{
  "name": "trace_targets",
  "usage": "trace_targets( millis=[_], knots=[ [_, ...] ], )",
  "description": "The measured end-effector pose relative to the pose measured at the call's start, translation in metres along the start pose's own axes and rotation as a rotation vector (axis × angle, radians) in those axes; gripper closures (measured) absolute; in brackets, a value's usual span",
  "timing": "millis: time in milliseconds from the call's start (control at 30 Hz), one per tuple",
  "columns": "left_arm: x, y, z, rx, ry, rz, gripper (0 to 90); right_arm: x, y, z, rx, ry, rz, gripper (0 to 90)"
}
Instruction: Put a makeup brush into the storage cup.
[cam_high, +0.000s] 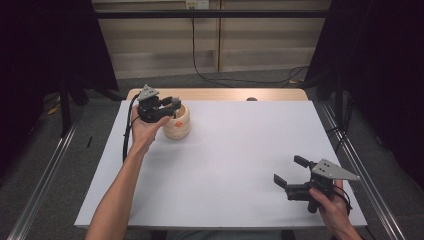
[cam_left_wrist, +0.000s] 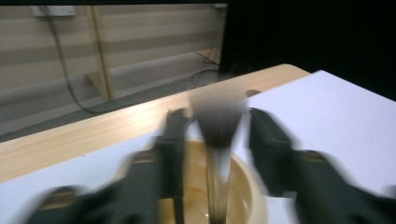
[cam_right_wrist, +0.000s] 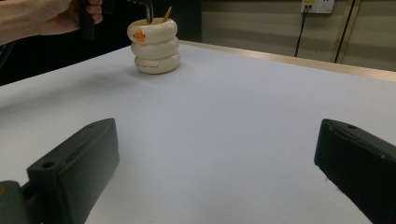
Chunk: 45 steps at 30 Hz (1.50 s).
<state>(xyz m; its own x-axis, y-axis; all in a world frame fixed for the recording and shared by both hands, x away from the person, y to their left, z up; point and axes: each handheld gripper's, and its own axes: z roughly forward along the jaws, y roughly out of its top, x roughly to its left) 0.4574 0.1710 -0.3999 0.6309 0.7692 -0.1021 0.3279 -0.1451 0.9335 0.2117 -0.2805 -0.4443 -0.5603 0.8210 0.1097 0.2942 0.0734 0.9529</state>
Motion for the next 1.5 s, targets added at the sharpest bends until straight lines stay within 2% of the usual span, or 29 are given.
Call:
trace_targets(
  millis=[67,100,200,333,400,533,600,667,833,1333,1400,1500],
  knots=[
    [0.001,0.000,0.000,-0.003,0.032,-0.016,30.8,0.000,0.000,0.000,0.000,0.002,-0.001,0.0],
    [0.002,-0.001,0.000,-0.002,0.034,-0.023,25.4,0.000,0.000,0.000,0.000,0.001,-0.001,0.0],
    [0.003,-0.003,0.000,0.011,0.037,-0.029,19.1,0.000,0.000,0.000,0.000,0.002,-0.002,0.0],
    [0.005,-0.003,-0.001,0.003,0.049,-0.057,10.2,0.000,0.000,0.000,0.000,0.002,0.000,0.0],
    [0.005,-0.003,-0.001,-0.002,0.054,-0.056,6.1,0.000,0.000,0.000,-0.001,0.003,-0.001,0.0],
    [0.004,-0.001,-0.003,-0.031,0.054,-0.055,3.5,0.000,0.000,0.000,-0.001,0.003,0.000,0.0],
    [0.005,0.001,-0.004,-0.037,0.049,-0.068,0.9,0.000,0.000,0.000,0.000,0.003,-0.001,0.0],
    [0.004,0.001,-0.005,-0.044,0.054,-0.060,1.3,0.000,0.000,0.000,-0.001,0.004,-0.001,0.0],
    [0.004,0.002,-0.008,-0.043,0.046,-0.060,1.2,0.000,0.000,0.000,0.000,0.003,0.001,0.0],
    [-0.003,0.008,-0.022,-0.051,0.036,-0.020,1.4,0.000,0.000,0.001,0.003,0.002,-0.001,0.0],
    [-0.004,0.008,-0.025,-0.053,0.025,-0.022,2.2,-0.001,-0.001,0.001,0.006,0.000,0.001,0.0],
    [-0.004,0.007,-0.028,-0.058,0.033,-0.025,2.3,-0.002,-0.002,0.001,0.006,0.002,0.003,0.0]
  ],
)
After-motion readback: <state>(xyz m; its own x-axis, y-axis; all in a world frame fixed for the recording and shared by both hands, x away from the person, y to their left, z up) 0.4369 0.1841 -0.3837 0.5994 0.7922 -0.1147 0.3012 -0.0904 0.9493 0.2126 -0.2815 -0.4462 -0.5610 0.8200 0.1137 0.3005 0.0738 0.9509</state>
